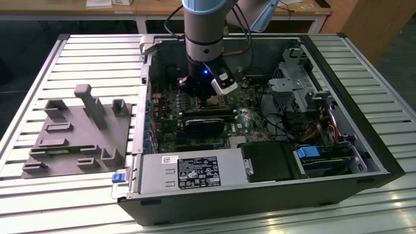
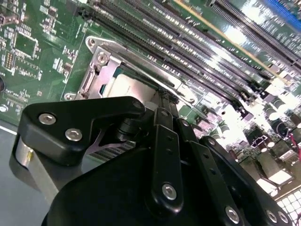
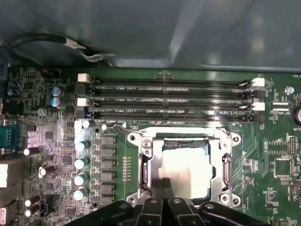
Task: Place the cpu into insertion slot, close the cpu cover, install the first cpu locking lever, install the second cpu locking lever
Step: 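Close the cpu cover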
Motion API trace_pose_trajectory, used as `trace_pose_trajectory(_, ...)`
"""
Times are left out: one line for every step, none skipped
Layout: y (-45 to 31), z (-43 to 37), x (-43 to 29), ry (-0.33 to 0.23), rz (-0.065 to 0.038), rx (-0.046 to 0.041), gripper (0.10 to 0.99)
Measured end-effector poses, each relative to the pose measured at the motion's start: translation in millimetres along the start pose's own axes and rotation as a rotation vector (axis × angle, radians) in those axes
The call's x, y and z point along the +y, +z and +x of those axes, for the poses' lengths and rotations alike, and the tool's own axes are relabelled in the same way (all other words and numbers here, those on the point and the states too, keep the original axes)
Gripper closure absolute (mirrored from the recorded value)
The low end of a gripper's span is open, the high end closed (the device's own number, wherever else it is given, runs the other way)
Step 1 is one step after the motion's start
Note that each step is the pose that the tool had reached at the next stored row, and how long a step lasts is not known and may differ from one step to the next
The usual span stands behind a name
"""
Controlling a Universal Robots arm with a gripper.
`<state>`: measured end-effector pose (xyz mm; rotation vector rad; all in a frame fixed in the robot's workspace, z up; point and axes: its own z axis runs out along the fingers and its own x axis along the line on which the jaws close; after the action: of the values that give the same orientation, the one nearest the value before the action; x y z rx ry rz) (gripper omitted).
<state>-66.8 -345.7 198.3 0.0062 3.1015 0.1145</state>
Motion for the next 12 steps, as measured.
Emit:
trace_pose_trajectory(0.0,0.0,0.0,0.000,-0.008,0.0001,0.984)
trace_pose_trajectory(-0.1,0.1,-0.1,0.000,-0.015,0.0003,0.984)
trace_pose_trajectory(-0.1,0.1,-0.1,0.000,-0.021,0.0003,0.984)
trace_pose_trajectory(0.0,0.0,0.0,0.000,-0.022,0.0002,0.984)
trace_pose_trajectory(0.0,0.0,0.0,0.000,-0.022,0.0001,0.984)
trace_pose_trajectory(0.1,0.0,0.0,0.000,-0.022,0.0001,0.984)
trace_pose_trajectory(-0.2,0.0,0.0,-0.001,-0.021,0.0000,0.984)
trace_pose_trajectory(-0.6,-0.1,0.1,-0.001,-0.019,-0.0004,0.984)
trace_pose_trajectory(-1.4,-0.3,0.3,-0.001,-0.017,-0.0008,0.984)
trace_pose_trajectory(-3.0,-0.3,0.4,-0.001,-0.016,-0.0007,0.984)
trace_pose_trajectory(-5.1,-0.3,0.4,-0.001,-0.014,-0.0001,0.984)
trace_pose_trajectory(-6.8,-0.3,0.5,-0.001,-0.013,0.0000,0.984)
